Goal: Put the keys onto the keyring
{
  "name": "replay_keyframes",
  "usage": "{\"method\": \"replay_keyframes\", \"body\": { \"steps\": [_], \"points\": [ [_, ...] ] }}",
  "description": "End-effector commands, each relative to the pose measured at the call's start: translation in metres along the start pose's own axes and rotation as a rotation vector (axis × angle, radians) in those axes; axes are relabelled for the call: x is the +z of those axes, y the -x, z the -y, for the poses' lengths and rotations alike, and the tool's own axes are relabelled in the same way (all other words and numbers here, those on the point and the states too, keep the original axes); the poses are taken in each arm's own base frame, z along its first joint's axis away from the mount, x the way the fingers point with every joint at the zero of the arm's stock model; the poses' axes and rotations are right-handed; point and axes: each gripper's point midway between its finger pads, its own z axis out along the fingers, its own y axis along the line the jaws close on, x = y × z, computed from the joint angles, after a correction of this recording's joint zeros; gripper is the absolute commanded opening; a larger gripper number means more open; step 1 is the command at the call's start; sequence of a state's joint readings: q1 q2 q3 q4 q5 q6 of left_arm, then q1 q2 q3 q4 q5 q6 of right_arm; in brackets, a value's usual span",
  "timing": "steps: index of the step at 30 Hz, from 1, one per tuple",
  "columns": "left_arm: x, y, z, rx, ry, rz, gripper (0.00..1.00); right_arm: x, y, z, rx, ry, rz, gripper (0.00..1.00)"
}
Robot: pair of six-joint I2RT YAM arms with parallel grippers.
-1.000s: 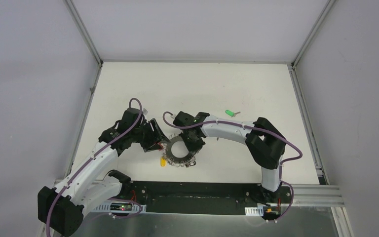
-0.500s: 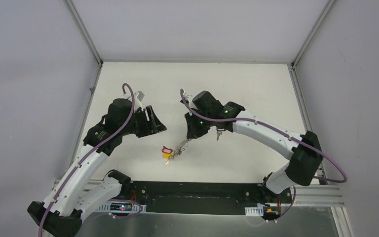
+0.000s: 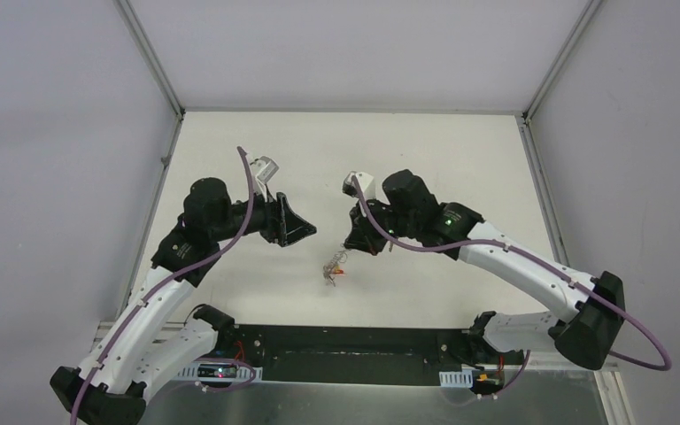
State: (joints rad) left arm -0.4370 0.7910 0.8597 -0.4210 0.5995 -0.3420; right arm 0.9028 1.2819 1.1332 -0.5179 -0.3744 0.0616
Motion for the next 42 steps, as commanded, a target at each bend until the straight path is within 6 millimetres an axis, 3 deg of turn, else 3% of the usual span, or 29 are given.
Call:
{"method": "replay_keyframes", "body": {
  "steps": [1,9,18,27,32,42],
  "points": [
    [-0.006,0.027,0.044,0.253,-0.268,0.159,0.62,-0.023,0.037,-0.013,-0.220,0.044,0.213,0.00],
    [0.003,0.018,0.064,0.240,-0.453,0.185,0.59,-0.047,0.047,-0.033,-0.393,0.108,0.352,0.00],
    [0.011,-0.005,0.089,0.409,-0.558,0.175,0.50,-0.054,0.047,-0.061,-0.475,0.279,0.395,0.00],
    [-0.001,-0.013,0.091,0.460,-0.530,0.201,0.46,-0.060,0.059,-0.073,-0.463,0.378,0.479,0.00],
    [-0.005,-0.017,0.094,0.490,-0.539,0.215,0.32,-0.065,0.065,-0.086,-0.475,0.456,0.541,0.00],
    [-0.001,-0.022,0.092,0.471,-0.512,0.213,0.26,-0.065,0.069,-0.090,-0.478,0.486,0.563,0.00]
  ]
}}
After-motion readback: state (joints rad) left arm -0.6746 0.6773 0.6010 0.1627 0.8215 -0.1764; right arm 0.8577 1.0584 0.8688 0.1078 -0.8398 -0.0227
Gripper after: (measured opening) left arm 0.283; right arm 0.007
